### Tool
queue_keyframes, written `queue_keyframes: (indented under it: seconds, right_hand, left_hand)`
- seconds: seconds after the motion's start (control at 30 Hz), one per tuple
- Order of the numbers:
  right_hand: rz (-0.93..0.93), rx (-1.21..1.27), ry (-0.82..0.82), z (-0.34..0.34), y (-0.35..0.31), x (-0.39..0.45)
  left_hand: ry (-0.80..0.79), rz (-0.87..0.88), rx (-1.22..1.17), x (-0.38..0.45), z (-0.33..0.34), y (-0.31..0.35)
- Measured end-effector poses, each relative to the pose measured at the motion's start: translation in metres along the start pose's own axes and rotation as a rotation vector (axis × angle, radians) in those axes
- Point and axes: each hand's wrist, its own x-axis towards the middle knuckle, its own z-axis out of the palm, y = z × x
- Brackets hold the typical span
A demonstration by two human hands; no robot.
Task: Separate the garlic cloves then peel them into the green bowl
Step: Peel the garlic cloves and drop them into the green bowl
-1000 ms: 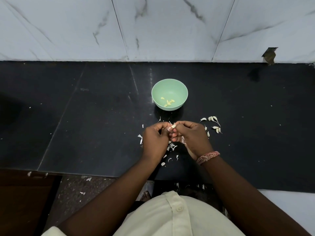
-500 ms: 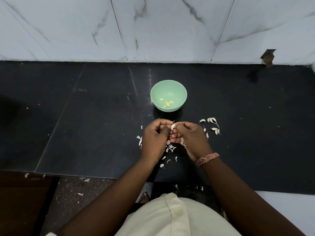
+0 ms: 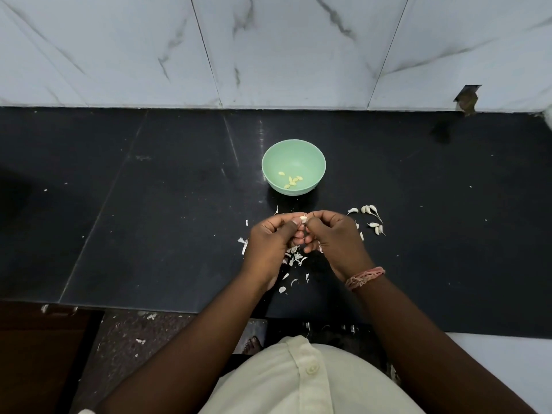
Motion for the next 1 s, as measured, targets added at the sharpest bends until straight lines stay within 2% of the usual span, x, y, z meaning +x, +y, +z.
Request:
queue_keyframes:
  seconds: [0.1, 0.23, 0.3, 0.4, 0.5, 0.67, 0.8, 1.0]
  right_hand:
    - [-0.048, -0.113, 0.026, -0.001, 0.003, 0.000]
    - [-0.065, -0.138, 0.025, 0.001, 0.005, -0.003]
    - [-0.059, -0.117, 0.036, 0.002, 0.003, -0.003]
    - [-0.044, -0.098, 0.044, 0.005, 0.002, -0.002]
    - [-0.027, -0.107, 0.034, 0.005, 0.003, 0.000]
    - [0.001, -0.075, -0.016, 0.005, 0.001, -0.004]
    - [0.017, -0.107, -0.048, 0.004, 0.008, -0.007]
    - [0.016, -0.142, -0.028, 0.006, 0.007, -0.013]
  left_hand:
    - [-0.013, -0.100, -0.114, -0.001, 0.002, 0.002]
    - [0.005, -0.142, -0.120, -0.002, 0.002, 0.004]
    - [0.041, -0.004, 0.010, -0.003, 0.000, 0.002]
    - [0.082, 0.315, 0.375, -0.005, -0.004, -0.003]
    - [0.082, 0.391, 0.452, -0.009, -0.005, -0.002]
    - [0.058, 0.303, 0.389, -0.012, -0.009, 0.003]
    - [0.034, 0.140, 0.279, -0.011, -0.011, 0.002]
    - [-0.032, -0.239, -0.219, -0.011, -0.013, 0.001]
